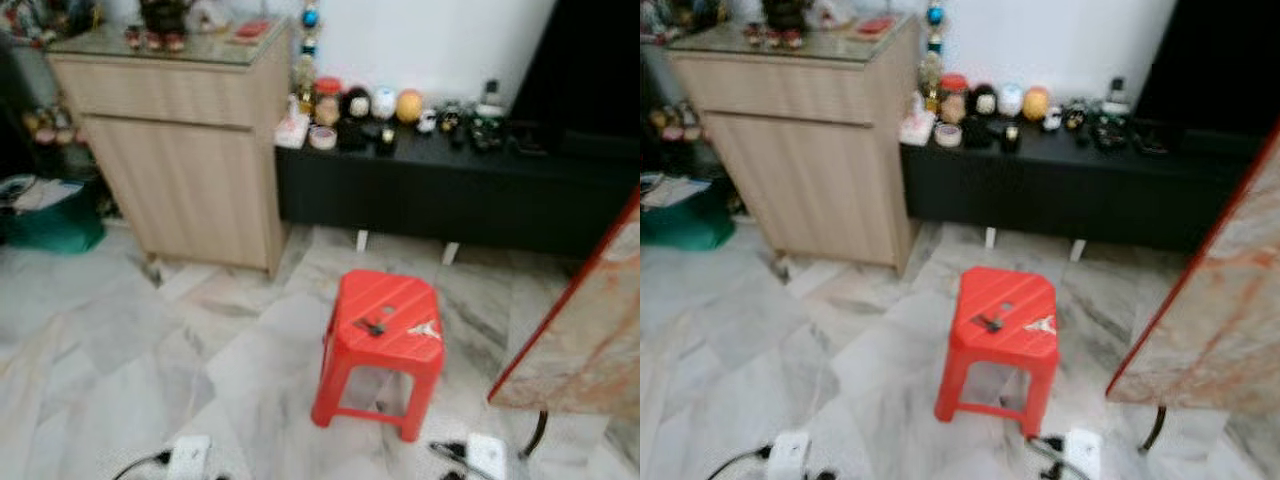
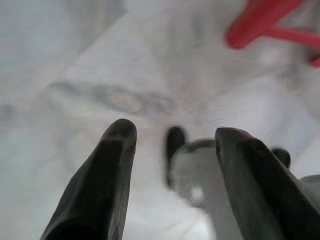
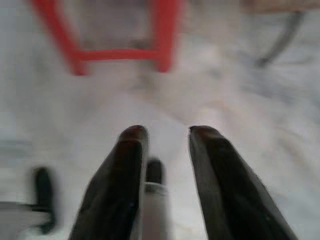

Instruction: Hang keys on a hook

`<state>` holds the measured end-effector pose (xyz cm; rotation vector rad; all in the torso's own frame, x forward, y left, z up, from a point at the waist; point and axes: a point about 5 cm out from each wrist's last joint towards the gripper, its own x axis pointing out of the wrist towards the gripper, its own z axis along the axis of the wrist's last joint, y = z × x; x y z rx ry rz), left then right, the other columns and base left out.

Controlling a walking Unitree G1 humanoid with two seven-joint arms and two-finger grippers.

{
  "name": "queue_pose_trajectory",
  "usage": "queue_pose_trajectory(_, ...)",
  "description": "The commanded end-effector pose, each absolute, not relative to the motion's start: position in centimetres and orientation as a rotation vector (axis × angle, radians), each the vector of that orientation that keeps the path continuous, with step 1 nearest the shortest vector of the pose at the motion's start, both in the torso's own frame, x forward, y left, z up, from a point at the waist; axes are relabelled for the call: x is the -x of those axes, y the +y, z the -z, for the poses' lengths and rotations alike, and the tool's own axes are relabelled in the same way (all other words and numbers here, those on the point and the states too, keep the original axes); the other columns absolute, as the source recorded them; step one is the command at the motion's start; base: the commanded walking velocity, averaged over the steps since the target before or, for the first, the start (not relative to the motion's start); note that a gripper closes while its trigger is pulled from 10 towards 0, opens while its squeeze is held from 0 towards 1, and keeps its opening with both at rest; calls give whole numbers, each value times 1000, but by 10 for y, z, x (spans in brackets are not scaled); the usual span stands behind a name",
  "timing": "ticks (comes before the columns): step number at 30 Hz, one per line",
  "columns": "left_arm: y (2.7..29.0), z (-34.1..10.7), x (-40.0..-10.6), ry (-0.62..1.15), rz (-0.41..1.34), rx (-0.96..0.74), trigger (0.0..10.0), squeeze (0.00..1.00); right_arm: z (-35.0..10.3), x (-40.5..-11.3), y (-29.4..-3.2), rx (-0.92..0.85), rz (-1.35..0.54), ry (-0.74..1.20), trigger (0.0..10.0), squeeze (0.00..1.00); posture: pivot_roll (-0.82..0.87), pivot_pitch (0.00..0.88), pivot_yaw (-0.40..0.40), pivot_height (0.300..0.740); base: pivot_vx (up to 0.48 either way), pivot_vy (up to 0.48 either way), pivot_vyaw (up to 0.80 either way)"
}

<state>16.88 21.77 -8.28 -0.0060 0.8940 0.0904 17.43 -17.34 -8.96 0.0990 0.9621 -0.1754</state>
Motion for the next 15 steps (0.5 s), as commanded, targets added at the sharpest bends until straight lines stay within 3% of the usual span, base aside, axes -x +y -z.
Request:
queue_pose_trajectory(1,210,84,-170,894,-78,22,10000,0,90,-170,-188,-74,206,969,10000,0,67,0,-52,740,0,480,0)
queue_pose_trajectory(7,210,84,-170,892,-80,19,10000,0,90,-170,-188,-74,206,970,10000,0,67,0,-52,740,0,409,0)
queue_pose_trajectory(15,210,83,-171,883,-69,10,10000,0,90,-170,-187,-75,203,968,10000,0,66,0,-51,740,0,0,0)
